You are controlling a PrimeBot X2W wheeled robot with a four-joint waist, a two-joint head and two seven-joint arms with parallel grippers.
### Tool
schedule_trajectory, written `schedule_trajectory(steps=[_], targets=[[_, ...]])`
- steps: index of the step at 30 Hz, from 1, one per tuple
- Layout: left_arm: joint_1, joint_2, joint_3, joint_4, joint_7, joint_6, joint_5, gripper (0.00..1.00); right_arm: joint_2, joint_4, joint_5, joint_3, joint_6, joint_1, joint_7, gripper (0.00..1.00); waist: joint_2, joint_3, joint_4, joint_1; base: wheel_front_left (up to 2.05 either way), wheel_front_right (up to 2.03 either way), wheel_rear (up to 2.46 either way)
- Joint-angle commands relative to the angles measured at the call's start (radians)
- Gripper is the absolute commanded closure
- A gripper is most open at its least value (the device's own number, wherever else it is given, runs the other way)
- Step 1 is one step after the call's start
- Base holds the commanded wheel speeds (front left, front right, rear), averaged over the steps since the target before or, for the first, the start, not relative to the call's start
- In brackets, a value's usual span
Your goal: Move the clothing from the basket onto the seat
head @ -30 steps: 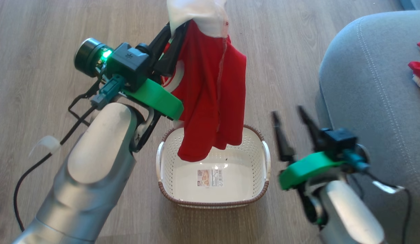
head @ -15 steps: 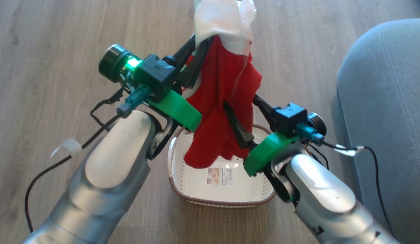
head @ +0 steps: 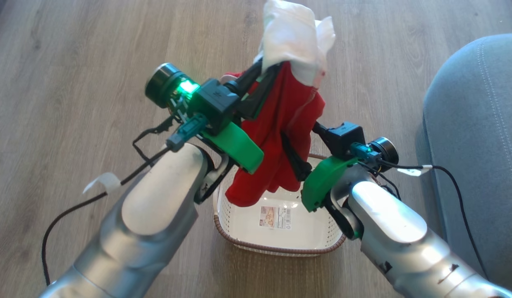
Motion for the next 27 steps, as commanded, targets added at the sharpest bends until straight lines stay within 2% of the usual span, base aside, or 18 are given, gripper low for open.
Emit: schedule_trajectory(steps=[1,4,5,6,7,14,15,17,27], targets=[[-0.064,0.004,0.027,-0.031,-0.005,-0.003,-0.012,1.0,0.021,-0.013,0.016,0.016,0.007,-0.046,-0.005,0.0,-0.0001,0.0,0.003,0.0,0.0,0.0,0.0],[-0.063,0.001,0.019,-0.029,-0.006,-0.003,-0.014,1.0,0.022,0.0,0.044,0.041,0.007,-0.059,-0.005,0.01,-0.0001,0.0,0.007,0.0,0.0,0.0,0.0],[-0.061,0.0,0.016,-0.029,-0.006,-0.003,-0.015,1.0,0.022,0.004,0.056,0.05,0.007,-0.065,-0.005,0.36,-0.0001,0.001,0.008,0.0,0.0,0.0,0.0],[-0.06,-0.001,0.012,-0.029,-0.007,-0.003,-0.016,1.0,0.022,0.008,0.068,0.06,0.007,-0.071,-0.005,0.61,-0.0001,0.002,0.01,0.0,0.0,0.0,0.0],[-0.06,-0.003,0.008,-0.025,-0.008,-0.003,-0.019,1.0,0.022,0.01,0.085,0.073,0.007,-0.081,-0.005,1.0,-0.0001,0.003,0.012,0.0,0.0,0.0,0.0],[-0.053,0.007,0.007,-0.003,-0.013,0.0,-0.022,1.0,0.022,0.001,0.096,0.058,0.007,-0.071,-0.005,1.0,-0.0001,0.008,-0.001,0.0,0.0,0.0,0.0],[-0.052,0.007,0.007,0.001,-0.014,0.0,-0.022,0.81,0.022,-0.004,0.094,0.05,0.007,-0.067,-0.005,1.0,-0.0001,0.009,-0.006,0.0,0.0,0.0,0.0],[-0.046,0.011,0.004,0.012,-0.015,0.0,-0.023,0.0,0.022,-0.018,0.087,0.033,0.007,-0.055,-0.005,1.0,-0.0001,0.01,-0.018,0.0,0.0,0.0,0.0],[-0.008,0.032,-0.025,0.07,-0.02,-0.011,-0.044,0.0,0.022,-0.123,0.005,-0.131,0.007,0.026,-0.005,1.0,-0.0001,0.02,-0.098,0.0,0.0,0.0,0.0]])
